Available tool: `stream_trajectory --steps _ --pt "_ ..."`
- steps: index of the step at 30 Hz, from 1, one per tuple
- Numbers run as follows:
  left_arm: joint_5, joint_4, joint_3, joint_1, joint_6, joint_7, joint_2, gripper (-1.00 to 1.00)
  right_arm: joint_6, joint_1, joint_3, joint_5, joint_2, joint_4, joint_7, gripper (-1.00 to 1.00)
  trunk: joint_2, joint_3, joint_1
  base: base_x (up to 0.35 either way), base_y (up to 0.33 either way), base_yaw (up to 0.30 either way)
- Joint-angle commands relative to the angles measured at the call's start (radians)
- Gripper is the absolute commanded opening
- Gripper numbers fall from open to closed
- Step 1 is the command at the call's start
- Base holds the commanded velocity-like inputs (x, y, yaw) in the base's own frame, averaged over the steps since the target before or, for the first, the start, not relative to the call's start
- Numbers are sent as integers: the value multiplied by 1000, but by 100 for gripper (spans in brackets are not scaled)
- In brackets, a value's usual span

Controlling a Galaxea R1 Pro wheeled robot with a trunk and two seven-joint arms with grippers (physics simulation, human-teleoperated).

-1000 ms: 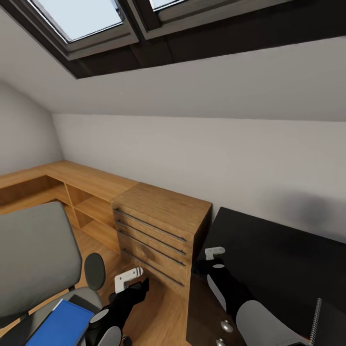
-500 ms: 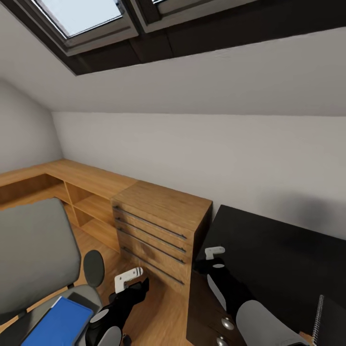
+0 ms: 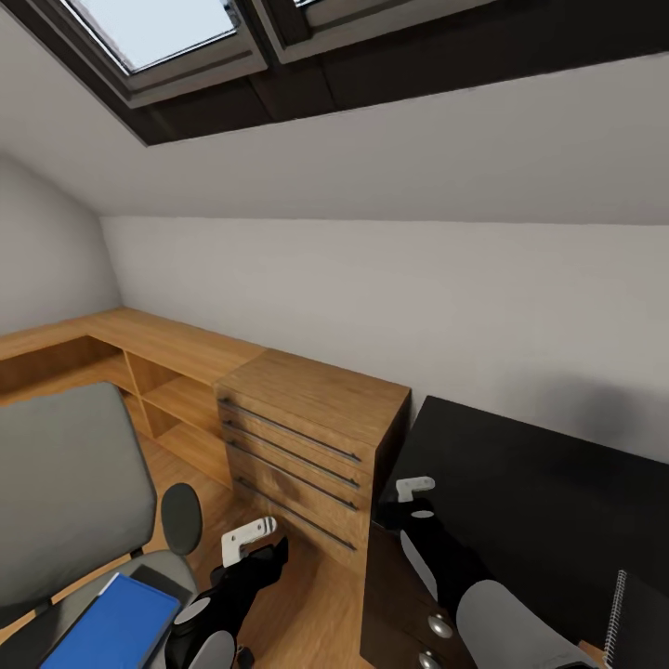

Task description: In the bedroom, organize the workspace by keeping the computer under the desk, ensuring the monitor is on the desk, placing the keyboard on the desk next to the monitor, placing the mouse on the desk next to the keyboard, moving the folder from the swivel chair onto the desk next to the mouse, stacking the notebook on top of the folder with the pen on top of the notebook, and positioning the swivel chair next to the desk.

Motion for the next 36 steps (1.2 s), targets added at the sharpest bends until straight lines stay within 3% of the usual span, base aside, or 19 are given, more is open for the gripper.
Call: stream_trajectory --steps 1,14,15,36 --pt "5 -2 -2 -1 2 8 1 100 13 0 6 1 -1 0 -8 100 -1 -1 0 0 0 0" --pt "6 -2 -2 -1 2 8 1 100 13 0 5 2 -3 0 -8 100 -1 -1 0 0 0 0" --pt "6 -2 -2 -1 2 8 1 100 13 0 5 2 -3 0 -8 -100 -1 -1 0 0 0 0" --pt "6 -2 -2 -1 2 8 1 100 13 0 5 3 -4 0 -8 -100 -1 -1 0 0 0 0"
